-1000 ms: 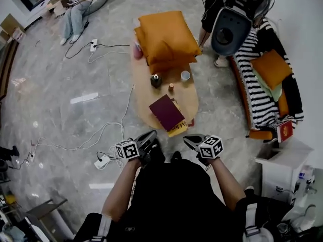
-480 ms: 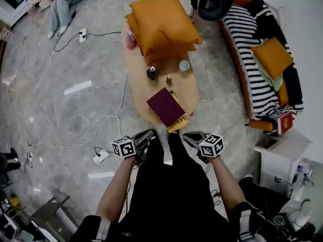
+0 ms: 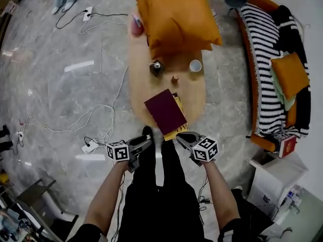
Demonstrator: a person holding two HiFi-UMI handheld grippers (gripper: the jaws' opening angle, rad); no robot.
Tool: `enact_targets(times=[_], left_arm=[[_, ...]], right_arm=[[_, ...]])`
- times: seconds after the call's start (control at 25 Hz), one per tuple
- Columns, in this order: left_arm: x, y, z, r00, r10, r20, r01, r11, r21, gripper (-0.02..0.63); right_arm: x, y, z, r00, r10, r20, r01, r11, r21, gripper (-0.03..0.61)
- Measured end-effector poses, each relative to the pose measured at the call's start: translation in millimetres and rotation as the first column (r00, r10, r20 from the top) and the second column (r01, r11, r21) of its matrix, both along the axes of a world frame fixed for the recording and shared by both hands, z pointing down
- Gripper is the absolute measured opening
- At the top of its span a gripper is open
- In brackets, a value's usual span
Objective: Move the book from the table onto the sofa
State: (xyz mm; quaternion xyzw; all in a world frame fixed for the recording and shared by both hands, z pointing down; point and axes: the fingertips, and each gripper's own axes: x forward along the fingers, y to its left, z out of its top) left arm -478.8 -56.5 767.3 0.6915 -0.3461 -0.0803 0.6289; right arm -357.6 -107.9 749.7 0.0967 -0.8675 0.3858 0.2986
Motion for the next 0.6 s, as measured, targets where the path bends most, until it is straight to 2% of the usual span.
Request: enact_targets(times=[0.08, 0.24, 0.36, 0.48, 0.6], left_arm=[[0, -10, 22, 0.999, -0.05, -0.013, 0.05, 0.999, -0.007, 0.227], [-3, -31, 64, 0.99, -0.141, -0.03, 0.14, 0.99, -0.018, 0.23], [0, -35, 96, 0.989, -0.146, -0.008, 0.146, 0.989, -0.03, 0.253], [-1, -40, 120, 0.989, -0.145, 0.011, 0.145, 0.989, -0.025, 0.293], [-3, -47, 133, 0.989, -0.149, -0.008, 0.149, 0.989, -0.013, 0.298]], right_arm=[[-2, -17, 21, 1.0, 0.007, -0.015, -0.007, 1.0, 0.017, 0.044], [-4, -54, 63, 0.997, 0.051, -0.058, -0.047, 0.996, 0.078, 0.138], [-5, -76, 92, 0.993, 0.077, -0.087, -0.068, 0.992, 0.103, 0.193], [-6, -94, 116, 0.989, 0.097, -0.107, -0.083, 0.988, 0.128, 0.207], [-9, -108, 129, 0.987, 0.121, -0.102, -0.106, 0.984, 0.141, 0.209]])
